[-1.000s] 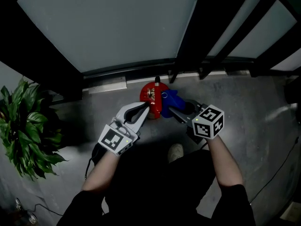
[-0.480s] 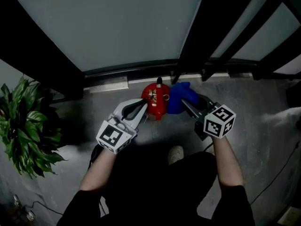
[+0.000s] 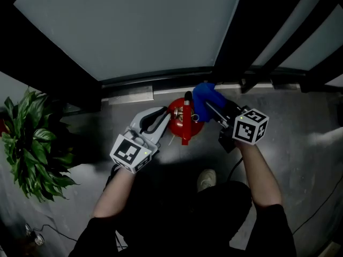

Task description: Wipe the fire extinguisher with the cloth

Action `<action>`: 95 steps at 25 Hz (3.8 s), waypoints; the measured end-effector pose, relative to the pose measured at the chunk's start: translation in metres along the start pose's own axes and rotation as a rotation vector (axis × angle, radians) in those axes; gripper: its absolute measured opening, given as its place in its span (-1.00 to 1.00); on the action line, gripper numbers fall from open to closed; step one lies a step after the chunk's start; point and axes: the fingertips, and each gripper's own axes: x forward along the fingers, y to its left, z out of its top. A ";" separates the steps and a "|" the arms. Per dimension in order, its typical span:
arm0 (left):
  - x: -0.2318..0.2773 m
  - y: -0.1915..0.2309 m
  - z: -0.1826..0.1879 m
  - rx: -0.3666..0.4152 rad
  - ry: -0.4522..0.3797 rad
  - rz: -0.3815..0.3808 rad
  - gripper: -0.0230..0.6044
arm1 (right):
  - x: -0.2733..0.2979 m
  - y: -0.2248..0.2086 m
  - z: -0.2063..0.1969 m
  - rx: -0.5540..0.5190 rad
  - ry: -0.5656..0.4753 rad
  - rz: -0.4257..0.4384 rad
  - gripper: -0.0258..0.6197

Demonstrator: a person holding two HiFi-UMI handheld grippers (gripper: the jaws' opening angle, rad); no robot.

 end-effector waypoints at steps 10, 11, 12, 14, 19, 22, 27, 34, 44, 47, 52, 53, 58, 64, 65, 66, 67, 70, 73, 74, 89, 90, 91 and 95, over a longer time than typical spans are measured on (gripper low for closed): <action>-0.005 0.005 -0.020 -0.043 0.016 0.048 -0.78 | 0.009 -0.040 -0.054 0.228 0.001 0.004 -0.63; -0.006 0.006 -0.020 -0.044 0.011 0.054 -0.78 | 0.011 -0.044 -0.060 0.239 0.001 0.005 -0.63; -0.007 0.007 -0.020 -0.046 0.007 0.057 -0.78 | 0.012 -0.047 -0.065 0.248 0.002 0.003 -0.63; -0.009 0.008 -0.019 -0.053 0.001 0.057 -0.78 | 0.015 -0.052 -0.077 0.262 0.005 -0.002 -0.63; -0.010 0.007 -0.016 -0.071 -0.012 0.053 -0.79 | 0.022 -0.067 -0.097 0.299 0.000 -0.005 -0.63; -0.012 0.005 -0.013 -0.065 -0.018 0.059 -0.79 | 0.026 -0.076 -0.117 0.350 -0.015 0.001 -0.63; -0.012 0.004 -0.009 -0.056 -0.048 0.079 -0.80 | 0.031 -0.096 -0.147 0.411 -0.006 -0.024 -0.63; -0.013 0.000 -0.004 -0.055 -0.100 0.072 -0.84 | 0.038 -0.115 -0.184 0.422 0.043 -0.058 -0.63; -0.012 -0.003 -0.003 -0.061 -0.104 0.059 -0.89 | 0.050 -0.145 -0.225 0.607 0.026 -0.144 -0.63; -0.012 -0.002 -0.004 -0.066 -0.098 0.062 -0.89 | 0.053 -0.154 -0.243 0.659 0.043 -0.168 -0.64; -0.013 -0.003 -0.005 -0.072 -0.105 0.069 -0.90 | 0.053 -0.165 -0.274 0.677 0.104 -0.228 -0.64; -0.012 -0.003 -0.005 -0.071 -0.109 0.067 -0.91 | 0.052 -0.166 -0.278 0.668 0.118 -0.239 -0.64; -0.012 -0.003 -0.005 -0.085 -0.102 0.069 -0.91 | 0.035 -0.159 -0.252 0.583 0.072 -0.231 -0.64; -0.013 -0.002 -0.011 -0.073 -0.086 0.085 -0.88 | -0.012 -0.114 -0.154 0.370 -0.075 -0.113 -0.63; -0.012 -0.003 -0.010 -0.086 -0.093 0.078 -0.88 | -0.019 -0.100 -0.133 0.321 -0.110 -0.071 -0.63; -0.012 -0.003 -0.009 -0.102 -0.105 0.075 -0.88 | -0.026 -0.084 -0.111 0.274 -0.146 -0.029 -0.63; -0.012 -0.004 -0.006 -0.116 -0.121 0.075 -0.88 | -0.034 -0.068 -0.090 0.228 -0.180 0.009 -0.63; -0.011 -0.003 0.000 -0.138 -0.156 0.080 -0.88 | -0.058 -0.020 -0.035 0.102 -0.266 0.099 -0.63; -0.010 -0.001 0.004 -0.150 -0.172 0.079 -0.88 | -0.073 0.022 0.000 0.014 -0.306 0.164 -0.63; -0.010 -0.001 0.006 -0.153 -0.177 0.079 -0.88 | -0.075 0.033 0.007 -0.004 -0.313 0.184 -0.63; -0.014 -0.010 -0.008 -0.129 -0.136 0.051 -0.88 | -0.040 0.037 -0.068 0.099 -0.237 0.227 -0.63; -0.015 -0.009 -0.008 -0.127 -0.136 0.053 -0.88 | -0.038 0.035 -0.073 0.089 -0.222 0.217 -0.63; -0.015 -0.009 -0.008 -0.126 -0.138 0.054 -0.88 | -0.037 0.033 -0.079 0.083 -0.207 0.208 -0.63; -0.016 -0.011 -0.009 -0.129 -0.139 0.052 -0.88 | -0.029 0.022 -0.102 0.073 -0.166 0.166 -0.63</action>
